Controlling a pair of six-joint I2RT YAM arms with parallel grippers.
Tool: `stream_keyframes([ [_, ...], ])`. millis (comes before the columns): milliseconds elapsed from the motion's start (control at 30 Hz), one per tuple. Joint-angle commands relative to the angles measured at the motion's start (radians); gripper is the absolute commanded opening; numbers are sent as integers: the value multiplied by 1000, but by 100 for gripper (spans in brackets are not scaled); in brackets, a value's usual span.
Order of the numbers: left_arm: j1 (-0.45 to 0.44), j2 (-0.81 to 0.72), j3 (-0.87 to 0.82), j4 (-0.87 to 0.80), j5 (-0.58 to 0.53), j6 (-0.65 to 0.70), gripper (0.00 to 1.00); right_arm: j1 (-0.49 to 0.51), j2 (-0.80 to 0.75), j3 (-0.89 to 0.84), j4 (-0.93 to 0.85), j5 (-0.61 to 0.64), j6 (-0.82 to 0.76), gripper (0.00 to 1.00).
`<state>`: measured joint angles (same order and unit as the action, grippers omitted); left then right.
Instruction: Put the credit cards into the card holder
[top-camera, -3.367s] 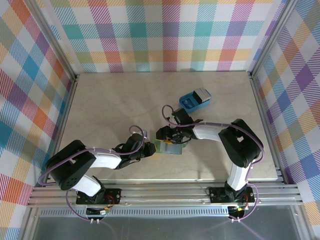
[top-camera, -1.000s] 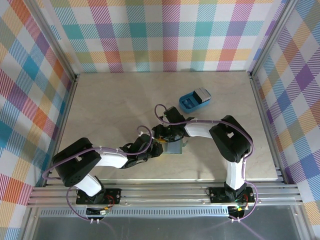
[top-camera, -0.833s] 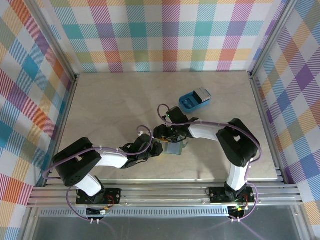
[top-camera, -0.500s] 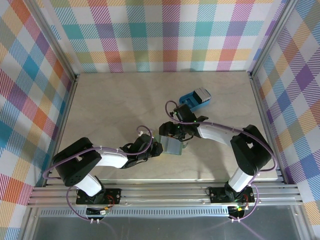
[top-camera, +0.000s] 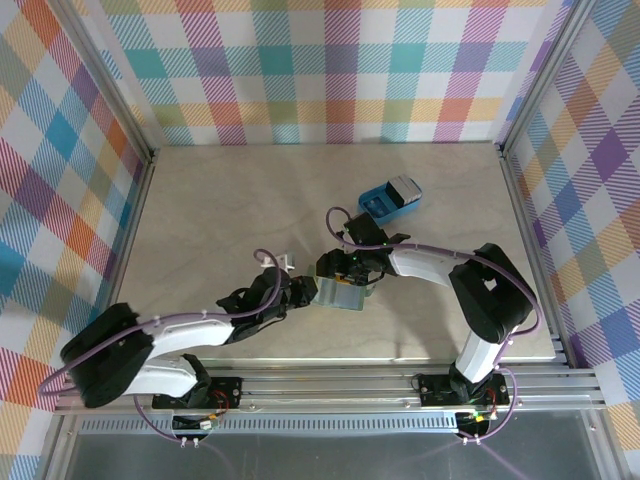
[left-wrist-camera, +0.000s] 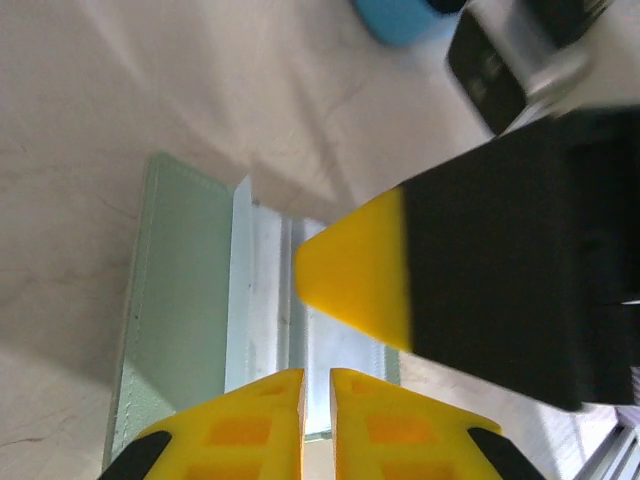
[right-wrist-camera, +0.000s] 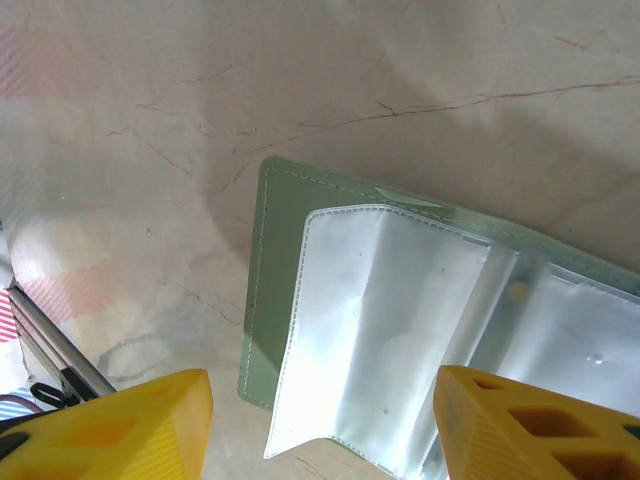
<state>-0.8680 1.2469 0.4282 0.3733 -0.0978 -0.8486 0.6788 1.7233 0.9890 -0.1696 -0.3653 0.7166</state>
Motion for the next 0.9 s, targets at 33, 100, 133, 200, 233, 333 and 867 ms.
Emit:
stream_keyframes([
  [33,12,-136,-8,-199,-76,20,15,-20,-41,-6,39,-45,-30,61],
  [100,25,-182,-7,-247,-66,48,16,-32,-73,-10,44,-45,-58,61],
  [133,35,-200,-5,-267,-50,67,17,-40,-95,-15,37,-37,-83,60],
  [200,53,-227,3,-293,-11,107,19,-66,-150,-13,-17,24,-143,59],
  [233,61,-237,10,-307,7,137,19,-85,-185,-10,-71,80,-177,59],
  [333,78,-264,29,-303,77,213,23,-177,-292,5,-204,137,-288,62],
  [867,225,-74,320,-466,379,485,73,-389,-67,413,-585,607,-783,80],
])
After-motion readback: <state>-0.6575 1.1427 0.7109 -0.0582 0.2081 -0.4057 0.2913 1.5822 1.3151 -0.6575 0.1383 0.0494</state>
